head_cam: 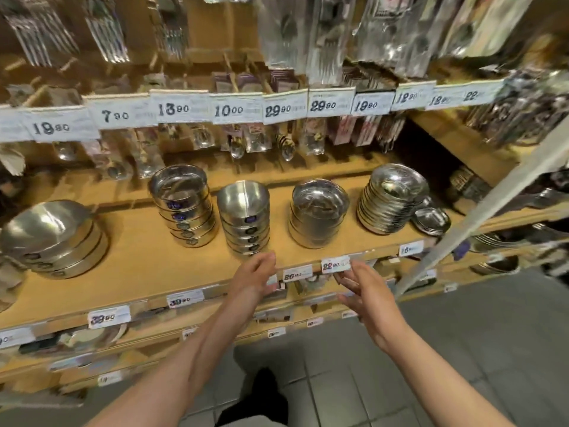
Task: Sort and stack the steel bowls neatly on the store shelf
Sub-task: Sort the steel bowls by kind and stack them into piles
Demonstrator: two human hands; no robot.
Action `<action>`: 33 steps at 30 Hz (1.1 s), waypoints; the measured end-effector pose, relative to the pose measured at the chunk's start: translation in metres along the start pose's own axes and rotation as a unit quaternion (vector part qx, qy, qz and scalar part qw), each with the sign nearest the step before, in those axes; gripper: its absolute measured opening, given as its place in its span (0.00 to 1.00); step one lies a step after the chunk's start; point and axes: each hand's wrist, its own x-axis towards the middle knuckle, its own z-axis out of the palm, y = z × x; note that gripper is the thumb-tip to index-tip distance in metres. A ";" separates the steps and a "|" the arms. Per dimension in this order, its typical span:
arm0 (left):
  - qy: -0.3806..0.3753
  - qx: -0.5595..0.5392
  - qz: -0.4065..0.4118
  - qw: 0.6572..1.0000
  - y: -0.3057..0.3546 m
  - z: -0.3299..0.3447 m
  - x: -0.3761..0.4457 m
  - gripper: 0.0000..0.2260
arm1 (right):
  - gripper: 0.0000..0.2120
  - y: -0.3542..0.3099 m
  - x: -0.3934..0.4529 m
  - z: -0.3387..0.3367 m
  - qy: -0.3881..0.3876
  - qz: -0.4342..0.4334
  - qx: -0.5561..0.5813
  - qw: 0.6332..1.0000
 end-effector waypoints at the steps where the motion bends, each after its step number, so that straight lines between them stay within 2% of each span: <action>1: -0.001 0.004 -0.011 1.000 -0.001 0.008 0.013 0.03 | 0.20 -0.001 0.011 -0.002 0.005 0.005 0.002 1.000; 5: -0.008 0.037 -0.022 0.999 -0.005 0.029 0.058 0.11 | 0.18 -0.012 0.054 -0.008 0.025 0.014 -0.001 1.000; 9: -0.027 -0.018 -0.045 0.998 -0.004 0.053 0.103 0.21 | 0.16 -0.034 0.107 -0.007 0.053 0.013 -0.011 0.998; 13: -0.020 -0.024 -0.027 0.999 -0.006 0.072 0.129 0.15 | 0.23 -0.044 0.151 -0.008 0.037 0.008 -0.022 0.999; 15: 0.007 -0.038 -0.021 0.999 -0.008 0.076 0.136 0.16 | 0.24 -0.047 0.168 -0.007 0.019 0.014 -0.006 1.000; 19: 0.043 -0.022 -0.026 0.998 -0.014 0.081 0.150 0.36 | 0.26 -0.049 0.200 -0.003 -0.044 0.043 0.033 0.998; 21: 0.051 -0.037 -0.034 0.997 -0.012 0.086 0.153 0.39 | 0.25 -0.051 0.206 0.002 -0.086 0.067 0.040 0.993; 25: 0.082 -0.086 -0.035 0.992 -0.010 0.097 0.155 0.28 | 0.14 -0.054 0.212 0.001 -0.145 0.054 -0.006 0.988; 33: 0.099 -0.090 -0.014 0.991 -0.012 0.127 0.117 0.18 | 0.21 -0.056 0.190 -0.033 -0.192 0.017 -0.028 0.981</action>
